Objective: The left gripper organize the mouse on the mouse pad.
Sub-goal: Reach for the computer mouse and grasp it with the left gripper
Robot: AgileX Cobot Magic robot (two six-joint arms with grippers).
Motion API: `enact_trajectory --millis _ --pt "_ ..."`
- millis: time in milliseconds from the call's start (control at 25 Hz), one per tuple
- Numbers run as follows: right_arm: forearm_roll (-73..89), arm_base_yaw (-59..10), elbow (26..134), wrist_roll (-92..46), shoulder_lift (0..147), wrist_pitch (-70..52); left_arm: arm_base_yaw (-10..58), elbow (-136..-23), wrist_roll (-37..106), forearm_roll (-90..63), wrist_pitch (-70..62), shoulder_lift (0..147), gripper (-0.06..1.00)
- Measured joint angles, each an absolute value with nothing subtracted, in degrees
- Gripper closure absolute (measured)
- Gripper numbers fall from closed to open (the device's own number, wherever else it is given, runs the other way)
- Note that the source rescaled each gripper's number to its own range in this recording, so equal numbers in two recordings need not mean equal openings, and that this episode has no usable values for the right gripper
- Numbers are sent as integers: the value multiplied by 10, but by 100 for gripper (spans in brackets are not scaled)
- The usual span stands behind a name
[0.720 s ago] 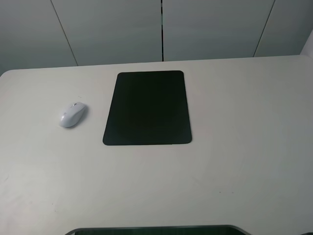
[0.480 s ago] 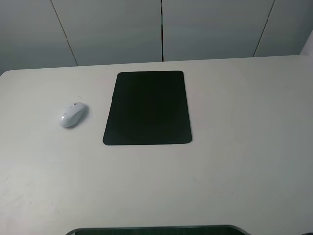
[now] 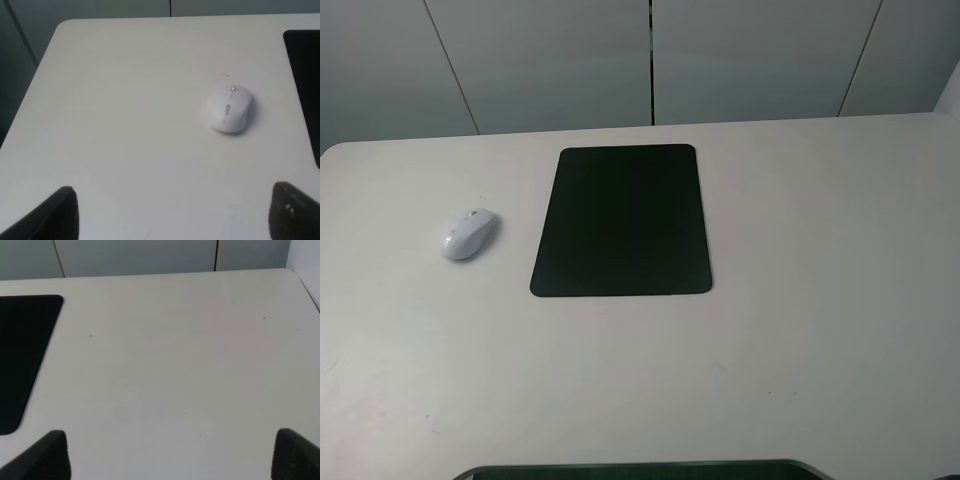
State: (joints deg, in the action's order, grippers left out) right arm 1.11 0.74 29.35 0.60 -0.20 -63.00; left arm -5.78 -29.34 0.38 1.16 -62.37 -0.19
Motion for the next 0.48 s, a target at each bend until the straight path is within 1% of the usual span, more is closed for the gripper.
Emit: enact_trajectory --millis 480 --pt "11 7 293 6 -2 -630 -58 -293 4 12 -624 -2 1"
